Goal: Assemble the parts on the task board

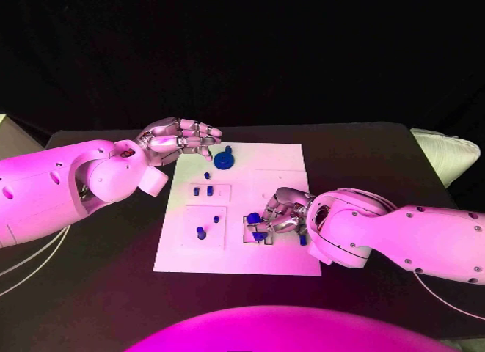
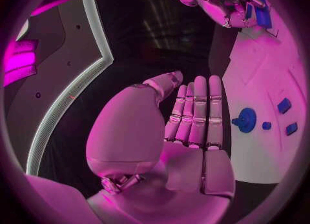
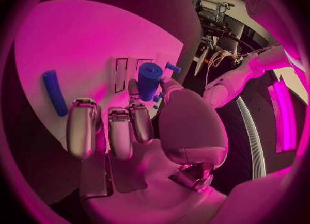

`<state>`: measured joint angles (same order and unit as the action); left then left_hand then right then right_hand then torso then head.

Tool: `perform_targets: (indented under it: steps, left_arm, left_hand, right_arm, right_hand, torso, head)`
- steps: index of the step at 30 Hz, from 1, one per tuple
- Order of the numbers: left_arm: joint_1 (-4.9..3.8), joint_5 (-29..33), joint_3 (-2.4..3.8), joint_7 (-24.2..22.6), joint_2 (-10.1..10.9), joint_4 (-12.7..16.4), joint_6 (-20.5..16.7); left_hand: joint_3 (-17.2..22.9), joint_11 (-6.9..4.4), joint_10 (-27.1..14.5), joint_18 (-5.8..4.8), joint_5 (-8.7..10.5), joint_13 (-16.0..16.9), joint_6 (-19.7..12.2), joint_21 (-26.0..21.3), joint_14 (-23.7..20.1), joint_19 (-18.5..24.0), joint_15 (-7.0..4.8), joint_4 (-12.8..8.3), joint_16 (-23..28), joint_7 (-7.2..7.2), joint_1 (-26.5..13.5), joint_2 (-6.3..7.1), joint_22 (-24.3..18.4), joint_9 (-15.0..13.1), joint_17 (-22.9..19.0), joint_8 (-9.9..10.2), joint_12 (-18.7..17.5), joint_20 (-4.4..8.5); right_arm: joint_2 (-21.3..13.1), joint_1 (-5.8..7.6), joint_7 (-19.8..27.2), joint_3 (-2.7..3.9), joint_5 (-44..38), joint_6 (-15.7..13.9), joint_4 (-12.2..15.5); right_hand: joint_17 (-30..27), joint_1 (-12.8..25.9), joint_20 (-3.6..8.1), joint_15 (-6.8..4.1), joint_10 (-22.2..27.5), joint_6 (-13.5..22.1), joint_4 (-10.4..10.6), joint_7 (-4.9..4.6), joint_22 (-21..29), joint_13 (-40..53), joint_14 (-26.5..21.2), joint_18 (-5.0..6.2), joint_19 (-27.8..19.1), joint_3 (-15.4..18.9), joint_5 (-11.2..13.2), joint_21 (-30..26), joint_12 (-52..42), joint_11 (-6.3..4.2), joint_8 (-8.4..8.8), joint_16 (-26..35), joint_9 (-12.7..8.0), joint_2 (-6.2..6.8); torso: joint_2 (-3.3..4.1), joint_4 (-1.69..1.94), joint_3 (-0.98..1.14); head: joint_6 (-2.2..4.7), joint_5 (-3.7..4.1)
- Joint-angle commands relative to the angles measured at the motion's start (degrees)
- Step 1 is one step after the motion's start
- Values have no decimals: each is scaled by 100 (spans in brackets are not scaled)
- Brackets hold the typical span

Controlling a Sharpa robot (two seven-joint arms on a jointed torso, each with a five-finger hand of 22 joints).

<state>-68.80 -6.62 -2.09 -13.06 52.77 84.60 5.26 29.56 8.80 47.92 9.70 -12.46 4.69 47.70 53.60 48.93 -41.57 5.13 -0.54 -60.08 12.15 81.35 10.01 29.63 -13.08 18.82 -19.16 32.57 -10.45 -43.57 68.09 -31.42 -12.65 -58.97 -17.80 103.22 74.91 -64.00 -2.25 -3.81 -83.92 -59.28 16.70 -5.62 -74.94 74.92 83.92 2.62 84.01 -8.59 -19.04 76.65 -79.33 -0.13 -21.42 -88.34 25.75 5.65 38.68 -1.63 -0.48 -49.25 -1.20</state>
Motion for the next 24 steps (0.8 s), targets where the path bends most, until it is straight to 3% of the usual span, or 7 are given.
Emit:
perform_targets:
  steps: [1,14,24]
  left_arm:
    - [-2,38,4,-42,-5,16,78]
    - [-1,38,4,-34,11,11,81]
    - [-1,38,4,-21,20,13,95]
  left_hand:
    - [5,1,-23,78,-33,-7,-38,-31,-40,-46,-12,-8,33,-16,30,-32,-6,11,-5,-13,35,-9]
    - [-4,7,-29,73,-32,-11,-40,-44,-40,-47,-2,27,30,-11,-8,-38,-13,14,-6,-19,38,-15]
    - [-4,8,-31,73,-32,-11,-41,-48,-40,-47,-1,35,30,-10,-15,-40,-16,15,-6,-20,38,-16]
  right_arm:
    - [43,-6,-40,0,-363,158,-47]
    - [185,-11,-77,0,-594,174,-266]
    - [224,-38,-78,-1,-603,237,-287]
  right_hand:
    - [1242,44,36,-46,-59,-194,10,203,-1169,698,545,-35,372,1,33,23,-27,-49,-20,-38,-4,0]
    - [1244,192,44,-51,-66,-181,12,209,-1173,708,546,-36,374,30,76,24,-26,-54,-57,-38,10,11]
    - [1233,377,49,-54,-63,-150,7,212,-1173,710,543,-32,369,122,266,-7,0,-57,-121,-31,36,88]
  torso:
    - [0,5,0]
    - [-1,9,-8]
    - [-1,4,-4]
  head:
    - [0,-9]
    - [1,-22]
    - [-14,-26]
